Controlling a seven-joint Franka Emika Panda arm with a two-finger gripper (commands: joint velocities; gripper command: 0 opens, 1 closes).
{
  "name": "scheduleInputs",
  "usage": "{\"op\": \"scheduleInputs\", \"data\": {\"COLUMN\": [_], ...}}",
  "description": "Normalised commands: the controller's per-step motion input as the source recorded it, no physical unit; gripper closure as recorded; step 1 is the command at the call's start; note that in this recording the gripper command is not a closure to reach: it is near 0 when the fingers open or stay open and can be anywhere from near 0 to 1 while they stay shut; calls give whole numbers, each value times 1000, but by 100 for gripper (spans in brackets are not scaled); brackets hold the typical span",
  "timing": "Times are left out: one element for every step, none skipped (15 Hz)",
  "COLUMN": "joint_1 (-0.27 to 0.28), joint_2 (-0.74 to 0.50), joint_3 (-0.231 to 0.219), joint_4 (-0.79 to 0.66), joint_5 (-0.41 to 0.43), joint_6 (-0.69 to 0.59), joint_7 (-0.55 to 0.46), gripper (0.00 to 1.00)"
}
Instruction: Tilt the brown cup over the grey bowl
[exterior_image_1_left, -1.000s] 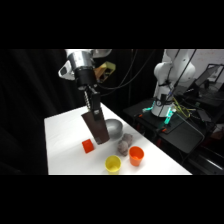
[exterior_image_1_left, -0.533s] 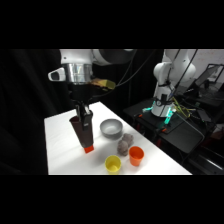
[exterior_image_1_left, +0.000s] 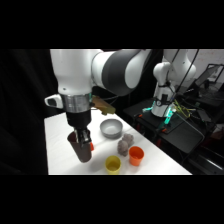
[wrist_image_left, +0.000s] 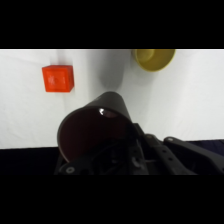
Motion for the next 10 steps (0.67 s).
{"op": "scheduleInputs", "data": {"joint_1": [148, 139, 128, 138, 145, 154, 152, 146, 136, 125], "joint_2": [305, 306, 282, 262, 236, 231, 216, 192, 158, 119], "joint_3": [-74, -91, -98, -114, -127, -136, -137, -133, -129, -123], "joint_4": [235, 197, 172, 139, 128, 117, 119, 124, 131, 134], "joint_5": [-299, -274, -244, -242, -233, -229, -213, -193, -175, -158], "joint_6": [175, 187, 174, 183, 160, 150, 127, 99, 73, 53], "joint_7": [262, 246, 218, 218, 212, 210, 201, 184, 172, 160], "gripper": [12, 12, 12, 12, 12, 12, 12, 12, 12, 12]}}
